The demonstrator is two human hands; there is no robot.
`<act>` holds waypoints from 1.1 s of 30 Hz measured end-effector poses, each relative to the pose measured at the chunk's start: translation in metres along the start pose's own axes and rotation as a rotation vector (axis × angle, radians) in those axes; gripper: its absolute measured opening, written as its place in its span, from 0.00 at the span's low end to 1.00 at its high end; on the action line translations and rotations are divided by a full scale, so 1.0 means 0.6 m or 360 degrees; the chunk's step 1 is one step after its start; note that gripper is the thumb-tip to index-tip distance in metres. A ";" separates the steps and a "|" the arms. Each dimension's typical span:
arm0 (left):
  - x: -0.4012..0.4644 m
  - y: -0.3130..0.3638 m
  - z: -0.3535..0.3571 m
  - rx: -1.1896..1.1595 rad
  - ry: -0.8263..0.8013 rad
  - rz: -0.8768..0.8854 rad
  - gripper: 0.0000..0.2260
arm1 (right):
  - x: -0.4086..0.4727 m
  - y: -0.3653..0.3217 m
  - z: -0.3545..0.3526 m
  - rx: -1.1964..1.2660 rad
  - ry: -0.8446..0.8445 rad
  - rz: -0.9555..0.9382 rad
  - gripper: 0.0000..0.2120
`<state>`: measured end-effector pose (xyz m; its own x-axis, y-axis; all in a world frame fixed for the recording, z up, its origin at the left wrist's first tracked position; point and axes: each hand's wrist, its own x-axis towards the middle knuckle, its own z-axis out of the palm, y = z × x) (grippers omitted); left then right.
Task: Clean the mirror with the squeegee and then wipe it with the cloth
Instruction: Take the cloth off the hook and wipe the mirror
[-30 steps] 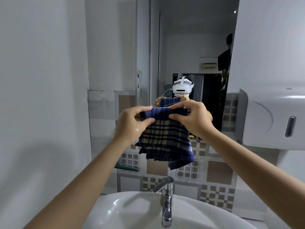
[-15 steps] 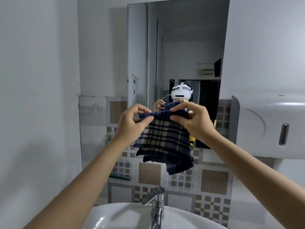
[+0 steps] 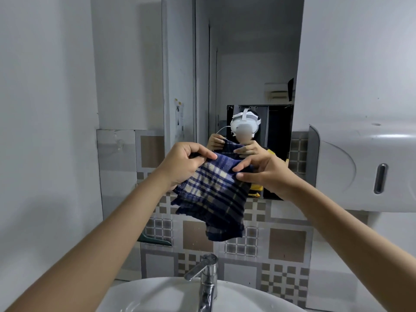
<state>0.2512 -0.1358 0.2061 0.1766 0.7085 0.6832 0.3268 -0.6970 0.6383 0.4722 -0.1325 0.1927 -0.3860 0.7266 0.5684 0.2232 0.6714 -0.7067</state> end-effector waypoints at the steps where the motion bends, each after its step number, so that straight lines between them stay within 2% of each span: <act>1: -0.001 -0.005 0.000 -0.0027 0.0016 -0.0022 0.15 | 0.000 0.000 0.003 -0.0050 0.0018 -0.0014 0.08; 5: -0.001 -0.018 0.002 -0.0154 0.0093 -0.0088 0.15 | 0.002 0.009 0.012 -0.0205 0.0077 -0.0106 0.07; 7: 0.006 -0.018 0.000 -0.0241 0.0078 -0.0093 0.12 | 0.004 0.011 0.014 -0.0185 0.0059 -0.0106 0.12; 9: 0.014 -0.016 -0.005 -0.0371 0.0029 -0.0111 0.10 | 0.007 0.006 0.011 0.0077 0.0028 -0.0078 0.15; 11: 0.023 -0.015 -0.012 -0.0505 -0.0028 -0.0136 0.09 | 0.012 -0.002 0.002 0.0440 -0.0088 0.0025 0.14; 13: 0.035 -0.014 -0.016 -0.0621 -0.0087 -0.0139 0.09 | 0.023 -0.012 -0.006 0.0638 -0.0138 0.0129 0.12; 15: 0.049 -0.013 -0.016 -0.0685 -0.0107 -0.0116 0.09 | 0.038 -0.023 -0.007 0.0679 -0.0019 0.0139 0.10; 17: 0.068 -0.012 -0.018 -0.0682 -0.0067 -0.0102 0.08 | 0.053 -0.043 0.002 0.0736 0.0224 0.0143 0.10; 22: 0.139 0.010 -0.046 -0.0455 0.0004 0.0022 0.11 | 0.123 -0.108 -0.011 0.0510 0.0905 0.0026 0.14; 25: 0.187 0.020 -0.075 -0.0019 0.0095 0.0212 0.18 | 0.186 -0.148 -0.037 0.0478 0.1171 -0.0042 0.15; 28: 0.240 -0.004 -0.111 0.0407 0.0224 0.0265 0.25 | 0.255 -0.181 -0.074 0.0366 0.1447 -0.0224 0.15; 31: 0.285 -0.050 -0.148 0.0854 0.0408 0.0296 0.32 | 0.327 -0.209 -0.127 -0.0022 0.1674 -0.0535 0.17; 33: 0.303 -0.081 -0.167 0.1071 0.0419 0.0359 0.39 | 0.375 -0.221 -0.162 -0.0297 0.1758 -0.0661 0.19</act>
<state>0.1745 0.0156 0.3351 0.1067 0.4482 0.8876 0.8203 -0.5441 0.1762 0.4427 -0.0438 0.4556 0.4985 0.1201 0.8585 0.4249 0.8294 -0.3628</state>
